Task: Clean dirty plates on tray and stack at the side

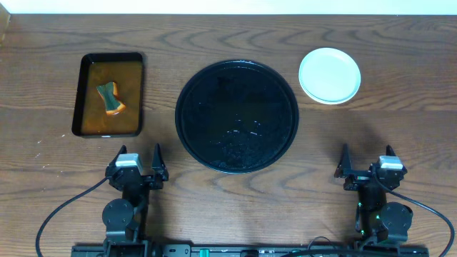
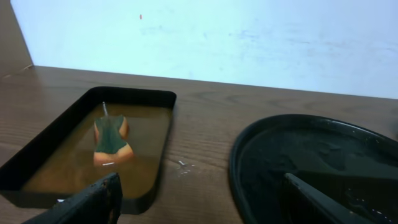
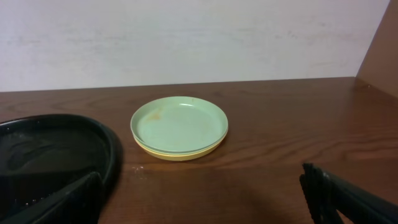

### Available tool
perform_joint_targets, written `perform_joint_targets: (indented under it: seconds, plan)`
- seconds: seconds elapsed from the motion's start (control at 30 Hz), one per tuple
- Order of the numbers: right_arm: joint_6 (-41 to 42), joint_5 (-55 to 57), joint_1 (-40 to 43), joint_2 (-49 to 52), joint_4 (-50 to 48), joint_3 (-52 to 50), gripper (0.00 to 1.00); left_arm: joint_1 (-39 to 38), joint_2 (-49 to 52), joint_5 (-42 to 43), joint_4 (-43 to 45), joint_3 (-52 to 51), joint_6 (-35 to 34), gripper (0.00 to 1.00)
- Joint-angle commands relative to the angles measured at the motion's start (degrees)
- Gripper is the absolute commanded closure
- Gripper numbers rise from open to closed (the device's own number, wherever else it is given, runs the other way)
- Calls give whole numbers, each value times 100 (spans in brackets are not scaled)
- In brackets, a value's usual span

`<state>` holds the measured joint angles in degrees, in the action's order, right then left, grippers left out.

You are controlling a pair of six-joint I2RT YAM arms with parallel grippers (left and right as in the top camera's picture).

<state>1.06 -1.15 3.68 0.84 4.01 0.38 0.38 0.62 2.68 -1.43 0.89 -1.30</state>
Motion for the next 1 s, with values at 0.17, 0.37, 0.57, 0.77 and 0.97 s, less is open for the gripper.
perform_joint_targets:
  seconds: [0.17, 0.37, 0.57, 0.77, 0.97]
  plan:
    - [81, -42, 42, -20, 22, -7, 1, -37, -50, -50, -278, -66, 170, 19]
    - [81, -42, 42, -20, 22, -7, 1, -37, -52, -136, -278, -66, 168, 19]
    - [81, -42, 42, -20, 22, -7, 1, -35, -52, -208, -282, -66, 170, 19]
    - [81, -42, 42, -20, 22, -7, 1, -35, -48, -203, -275, -66, 168, 20]
    - [81, -42, 42, -20, 22, -7, 1, -35, -39, -203, -275, -66, 168, 19]
